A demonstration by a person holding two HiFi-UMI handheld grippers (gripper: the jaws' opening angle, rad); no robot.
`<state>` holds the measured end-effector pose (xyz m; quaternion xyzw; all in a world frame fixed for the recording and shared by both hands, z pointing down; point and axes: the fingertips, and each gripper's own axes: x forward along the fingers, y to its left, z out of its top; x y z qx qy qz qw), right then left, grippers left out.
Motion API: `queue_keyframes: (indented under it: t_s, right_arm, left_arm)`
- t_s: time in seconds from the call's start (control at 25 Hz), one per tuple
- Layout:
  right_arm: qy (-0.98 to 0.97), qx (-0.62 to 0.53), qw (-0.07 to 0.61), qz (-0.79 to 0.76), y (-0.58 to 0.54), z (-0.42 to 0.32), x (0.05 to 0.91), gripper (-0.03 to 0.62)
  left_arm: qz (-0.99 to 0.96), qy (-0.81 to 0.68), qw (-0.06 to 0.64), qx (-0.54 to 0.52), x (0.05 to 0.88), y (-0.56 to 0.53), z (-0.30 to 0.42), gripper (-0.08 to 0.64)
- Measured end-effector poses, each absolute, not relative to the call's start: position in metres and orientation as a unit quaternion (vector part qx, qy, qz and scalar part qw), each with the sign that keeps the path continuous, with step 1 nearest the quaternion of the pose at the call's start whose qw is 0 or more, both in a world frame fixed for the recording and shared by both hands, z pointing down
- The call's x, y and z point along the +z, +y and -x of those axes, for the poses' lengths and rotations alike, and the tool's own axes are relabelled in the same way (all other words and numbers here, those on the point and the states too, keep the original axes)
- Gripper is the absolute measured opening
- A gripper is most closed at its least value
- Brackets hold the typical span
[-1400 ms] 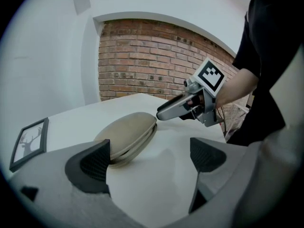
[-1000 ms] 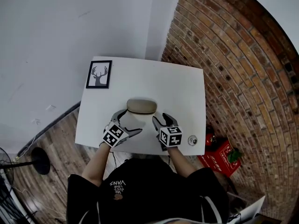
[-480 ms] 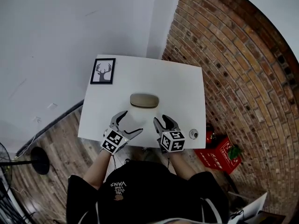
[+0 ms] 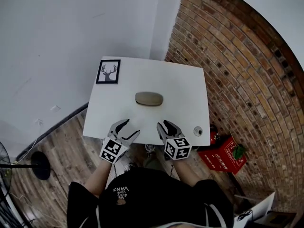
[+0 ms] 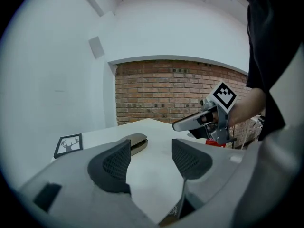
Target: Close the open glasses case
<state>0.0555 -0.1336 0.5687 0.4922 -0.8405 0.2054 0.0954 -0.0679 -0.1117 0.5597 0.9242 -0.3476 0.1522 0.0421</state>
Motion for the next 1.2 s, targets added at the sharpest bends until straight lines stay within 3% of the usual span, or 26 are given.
queue_keyframes:
  t_s: [0.28, 0.64, 1.2]
  right_arm:
    - [-0.845, 0.191, 0.091, -0.492, -0.101, -0.044, 0.559, 0.072]
    - [-0.846, 0.188, 0.085, -0.491, -0.067, -0.030, 0.555, 0.026]
    - [-0.848, 0.206, 0.094, -0.479, -0.023, -0.017, 0.569, 0.000]
  left_arm:
    - [-0.921, -0.360, 0.040, 0.145, 0.556, -0.077, 0.083, 0.193]
    - [-0.918, -0.371, 0.039, 0.135, 0.555, -0.042, 0.097, 0.089]
    - [-0.912, -0.383, 0.051, 0.138, 0.572, -0.002, 0.111, 0.011]
